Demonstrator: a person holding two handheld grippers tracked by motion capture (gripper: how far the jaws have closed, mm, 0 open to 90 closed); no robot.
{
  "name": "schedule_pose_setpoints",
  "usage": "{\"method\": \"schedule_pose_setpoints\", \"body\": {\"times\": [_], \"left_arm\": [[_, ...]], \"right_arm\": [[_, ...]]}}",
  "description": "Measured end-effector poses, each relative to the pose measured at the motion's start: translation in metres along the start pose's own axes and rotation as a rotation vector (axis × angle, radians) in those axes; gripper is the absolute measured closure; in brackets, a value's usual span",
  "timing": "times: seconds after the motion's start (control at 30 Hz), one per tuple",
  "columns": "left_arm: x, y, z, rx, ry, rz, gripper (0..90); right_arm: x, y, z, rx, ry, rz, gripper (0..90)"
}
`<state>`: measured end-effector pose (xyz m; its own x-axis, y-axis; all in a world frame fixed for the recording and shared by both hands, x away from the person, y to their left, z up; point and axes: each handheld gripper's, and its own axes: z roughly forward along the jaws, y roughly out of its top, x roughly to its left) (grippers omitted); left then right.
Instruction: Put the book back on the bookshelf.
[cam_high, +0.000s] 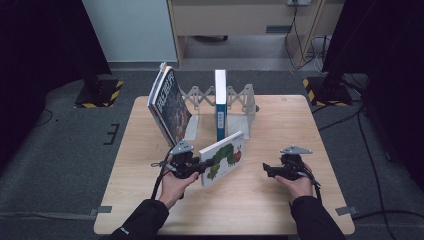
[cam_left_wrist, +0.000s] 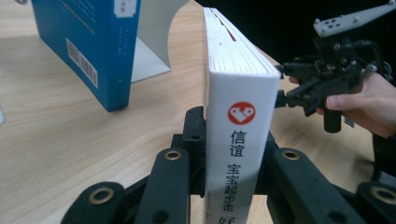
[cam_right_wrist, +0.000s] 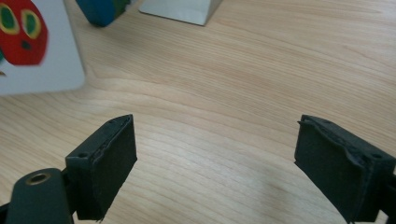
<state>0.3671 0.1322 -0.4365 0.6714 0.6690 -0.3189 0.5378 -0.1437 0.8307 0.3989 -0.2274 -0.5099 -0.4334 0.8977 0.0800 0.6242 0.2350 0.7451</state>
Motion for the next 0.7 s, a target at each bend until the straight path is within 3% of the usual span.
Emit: {"method": "schedule_pose_setpoints", "body": {"times": [0.2,0.37,0.6,0.7], "left_arm": [[-0.001,0.008,0.007,-0.034,0.039,-0.01,74.3],[-0.003,0.012,0.018,-0.032,0.081,0.024,74.3],[-0.004,0.02,0.027,-0.04,0.093,0.013,74.3],[-0.004,0.025,0.03,-0.068,0.09,-0.014,74.3]], "right_arm": [[-0.005,-0.004,0.001,0.035,-0.027,0.002,11.2],[-0.009,-0.007,0.002,0.057,-0.044,-0.005,10.9],[-0.009,-0.008,0.004,0.084,-0.049,-0.019,10.5],[-0.009,-0.009,0.005,0.095,-0.057,-0.016,10.4]]}}
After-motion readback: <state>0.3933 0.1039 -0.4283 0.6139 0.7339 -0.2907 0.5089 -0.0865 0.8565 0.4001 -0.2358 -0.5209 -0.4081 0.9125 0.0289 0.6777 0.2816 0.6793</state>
